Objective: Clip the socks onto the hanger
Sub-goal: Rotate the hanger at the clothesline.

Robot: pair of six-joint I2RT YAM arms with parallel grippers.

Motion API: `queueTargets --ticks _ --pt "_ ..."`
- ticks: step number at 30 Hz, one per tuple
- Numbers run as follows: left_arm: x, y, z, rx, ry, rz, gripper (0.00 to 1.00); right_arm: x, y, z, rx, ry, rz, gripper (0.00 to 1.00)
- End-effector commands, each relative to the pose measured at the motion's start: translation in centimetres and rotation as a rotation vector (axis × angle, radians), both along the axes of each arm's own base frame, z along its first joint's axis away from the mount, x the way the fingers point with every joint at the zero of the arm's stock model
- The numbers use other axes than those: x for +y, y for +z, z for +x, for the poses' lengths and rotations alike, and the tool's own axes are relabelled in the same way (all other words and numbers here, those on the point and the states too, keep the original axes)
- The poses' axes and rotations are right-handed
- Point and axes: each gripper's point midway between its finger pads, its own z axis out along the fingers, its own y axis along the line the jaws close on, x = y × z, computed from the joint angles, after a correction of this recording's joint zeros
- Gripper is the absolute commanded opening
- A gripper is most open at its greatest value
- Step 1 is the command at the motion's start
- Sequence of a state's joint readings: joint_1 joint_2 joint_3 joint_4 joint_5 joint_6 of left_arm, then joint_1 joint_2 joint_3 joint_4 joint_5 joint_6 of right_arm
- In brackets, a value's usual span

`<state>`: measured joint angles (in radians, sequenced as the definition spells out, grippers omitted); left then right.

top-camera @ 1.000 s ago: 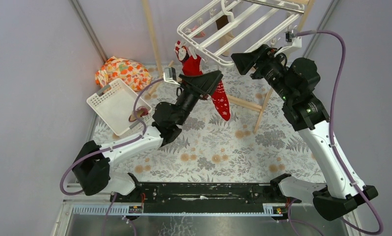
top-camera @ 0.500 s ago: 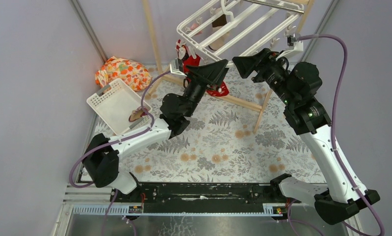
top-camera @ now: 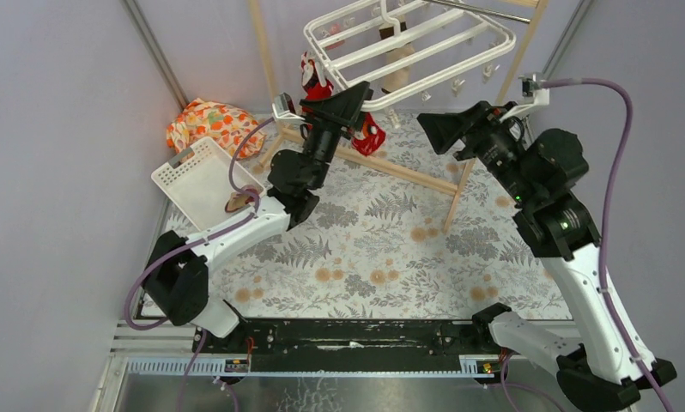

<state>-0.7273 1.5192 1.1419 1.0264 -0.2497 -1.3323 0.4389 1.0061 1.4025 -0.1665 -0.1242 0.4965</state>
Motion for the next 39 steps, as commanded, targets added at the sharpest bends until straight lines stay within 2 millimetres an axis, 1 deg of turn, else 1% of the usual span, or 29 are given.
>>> queueTargets --ticks 1,4,5,8,12,15,18,20,23,26,28,30,32,34,35,37,39 --pt "3.1 1.8 0.9 -0.020 0.077 -0.045 0.65 -0.9 1.5 -3.2 -0.057 0.027 -0.002 0.80" --pt "4.4 1.9 1.1 -0.022 0.098 -0.050 0.65 -2.0 1.3 -4.2 -0.063 -0.006 -0.011 0.81" --pt "5.1 1.7 1.3 -0.016 0.112 -0.048 0.65 -2.6 1.3 -4.6 -0.073 -0.024 -0.014 0.81" --pt "7.2 1.3 1.7 -0.005 0.140 -0.062 0.65 -3.4 1.0 -4.5 -0.075 -0.067 -0.033 0.82" --pt "10.3 0.2 2.4 0.022 0.188 -0.059 0.65 -3.2 0.6 -4.0 -0.065 -0.067 -0.045 0.82" --pt "13.1 -1.0 3.2 0.077 0.251 -0.041 0.70 -2.8 0.3 -3.5 -0.058 -0.059 -0.048 0.82" --pt "16.5 -1.5 3.8 0.092 0.323 -0.035 0.71 -2.6 -0.1 -3.2 -0.051 -0.056 -0.051 0.82" --pt "17.6 -1.4 3.8 0.082 0.322 -0.028 0.72 -2.5 -0.4 -2.9 -0.044 -0.058 -0.053 0.82" --pt "17.6 -1.7 3.4 0.077 0.292 -0.001 0.73 -2.4 -0.7 -2.5 -0.040 -0.063 -0.054 0.82" --pt "17.6 -2.7 2.6 0.085 0.280 0.011 0.74 -1.9 -0.6 -2.4 -0.043 -0.044 -0.045 0.82" --pt "17.6 -3.3 1.8 0.075 0.282 0.031 0.74 -1.4 -0.4 -2.7 -0.064 -0.007 -0.051 0.82" --pt "17.3 -3.2 0.8 0.039 0.288 0.095 0.75 -1.0 -0.2 -3.1 -0.106 0.026 -0.079 0.81" --pt "16.4 -2.8 -0.3 -0.002 0.279 0.190 0.78 -0.8 -0.2 -3.3 -0.143 0.044 -0.123 0.81" --pt "15.5 -2.6 -1.5 -0.049 0.268 0.272 0.82 -0.7 -0.2 -3.7 -0.180 0.066 -0.174 0.81" --pt "15.1 -2.6 -2.1 -0.072 0.266 0.315 0.86 -0.6 -0.1 -3.9 -0.198 0.074 -0.197 0.81" --pt "14.1 -2.8 -2.9 -0.108 0.264 0.414 0.97 -0.4 -0.2 -4.2 -0.222 0.101 -0.241 0.83" --pt "13.0 -3.1 -3.9 -0.151 0.243 0.484 0.99 0.2 -0.5 -4.0 -0.225 0.129 -0.270 0.85"
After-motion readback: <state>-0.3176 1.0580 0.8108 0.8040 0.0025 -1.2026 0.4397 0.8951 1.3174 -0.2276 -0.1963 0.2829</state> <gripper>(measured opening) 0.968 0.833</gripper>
